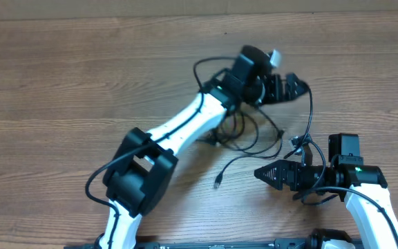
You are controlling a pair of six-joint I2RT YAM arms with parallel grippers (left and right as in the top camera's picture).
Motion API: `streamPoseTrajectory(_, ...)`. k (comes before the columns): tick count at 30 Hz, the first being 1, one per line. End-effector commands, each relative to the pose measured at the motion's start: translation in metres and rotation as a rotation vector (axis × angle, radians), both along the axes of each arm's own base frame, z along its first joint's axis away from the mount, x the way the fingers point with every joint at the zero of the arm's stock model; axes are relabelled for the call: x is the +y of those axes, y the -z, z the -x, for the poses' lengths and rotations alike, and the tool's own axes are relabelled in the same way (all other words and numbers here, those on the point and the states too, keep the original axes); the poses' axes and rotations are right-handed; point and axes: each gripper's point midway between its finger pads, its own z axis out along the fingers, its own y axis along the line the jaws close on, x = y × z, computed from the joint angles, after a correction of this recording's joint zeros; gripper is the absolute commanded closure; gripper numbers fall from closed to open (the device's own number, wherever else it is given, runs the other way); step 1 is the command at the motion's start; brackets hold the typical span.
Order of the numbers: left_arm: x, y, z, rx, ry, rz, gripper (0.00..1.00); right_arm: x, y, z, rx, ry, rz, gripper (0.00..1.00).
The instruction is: Untangle cables
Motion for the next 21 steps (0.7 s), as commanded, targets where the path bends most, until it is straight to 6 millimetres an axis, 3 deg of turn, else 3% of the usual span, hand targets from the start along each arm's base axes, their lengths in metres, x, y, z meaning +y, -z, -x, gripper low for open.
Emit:
streamPoseTrajectory(1,0.030,-0.039,-0.029,-0.021,-0.063,0.077,0.00,-0.006,0.007,-0.003,0.032,0.041,0.055,0.00)
streamPoseTrajectory(6,0.055,-0.049,-0.038,0.006,-0.058,0.106,0.01,-0.011,0.010,-0.010,0.042,0.086,0.080,0.00)
streamPoseTrajectory(13,0.052,-0.057,-0.007,-0.064,0.173,0.148,0.01,-0.012,0.007,-0.020,0.059,0.151,0.060,0.00)
streamPoseTrajectory(17,0.047,-0.033,0.020,-0.139,0.299,0.062,0.01,-0.029,0.022,-0.022,0.075,0.198,0.183,0.00)
streamPoseTrajectory(21,0.058,0.005,0.025,-0.059,0.239,-0.112,0.00,-0.082,0.055,-0.009,0.308,0.515,0.460,0.00)
